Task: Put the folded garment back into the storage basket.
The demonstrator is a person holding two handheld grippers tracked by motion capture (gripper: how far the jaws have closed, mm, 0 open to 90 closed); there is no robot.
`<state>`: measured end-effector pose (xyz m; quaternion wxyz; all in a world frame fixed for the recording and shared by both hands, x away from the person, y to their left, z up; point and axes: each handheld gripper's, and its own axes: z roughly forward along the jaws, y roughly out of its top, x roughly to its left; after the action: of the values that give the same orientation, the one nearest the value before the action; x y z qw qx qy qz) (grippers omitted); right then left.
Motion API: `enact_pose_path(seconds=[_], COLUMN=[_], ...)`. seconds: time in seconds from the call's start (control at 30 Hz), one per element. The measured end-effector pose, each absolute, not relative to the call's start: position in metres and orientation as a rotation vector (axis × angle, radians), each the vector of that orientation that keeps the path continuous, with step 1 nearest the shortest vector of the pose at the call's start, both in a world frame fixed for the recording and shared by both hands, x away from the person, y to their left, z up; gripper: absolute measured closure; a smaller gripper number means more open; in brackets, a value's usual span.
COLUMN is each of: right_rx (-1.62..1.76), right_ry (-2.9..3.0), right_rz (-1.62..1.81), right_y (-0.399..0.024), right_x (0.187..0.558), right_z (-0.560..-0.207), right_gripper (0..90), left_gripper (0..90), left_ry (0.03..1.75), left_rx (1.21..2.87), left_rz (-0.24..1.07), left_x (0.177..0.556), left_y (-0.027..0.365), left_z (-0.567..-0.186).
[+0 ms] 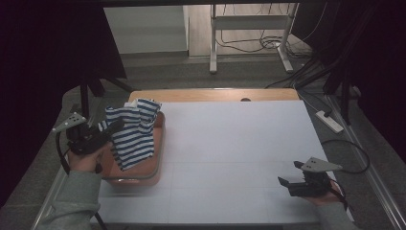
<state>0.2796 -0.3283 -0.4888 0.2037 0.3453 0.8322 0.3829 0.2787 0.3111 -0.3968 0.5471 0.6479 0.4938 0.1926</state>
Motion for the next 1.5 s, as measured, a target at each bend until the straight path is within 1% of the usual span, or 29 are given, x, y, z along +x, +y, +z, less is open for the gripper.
enact_pose_path(seconds=[0.5,0.83,1.2,1.4,1.5], right_rx=[0.964,0.963,0.964,0.963,0.963], right_ry=[2.324,2.327,2.328,2.326,2.326], right_rz=[1.065,1.061,1.059,1.06,1.06], right_y=[-0.328,-0.328,-0.328,-0.328,-0.329], right_x=[0.28,0.28,0.28,0.279,0.279], right_z=[-0.489,-0.489,-0.489,-0.489,-0.489], right_gripper=[15.1,15.1,15.1,15.1,15.1], left_gripper=[73.4,73.3,73.1,72.7,72.3], left_ry=[1.246,1.296,1.386,1.474,1.508], left_rx=[1.595,1.647,1.73,1.797,1.802], left_rz=[0.43,0.382,0.319,0.325,0.321], left_x=[0.289,0.301,0.322,0.336,0.341], left_y=[0.312,0.31,0.306,0.303,0.304], left_z=[-0.416,-0.429,-0.445,-0.456,-0.46])
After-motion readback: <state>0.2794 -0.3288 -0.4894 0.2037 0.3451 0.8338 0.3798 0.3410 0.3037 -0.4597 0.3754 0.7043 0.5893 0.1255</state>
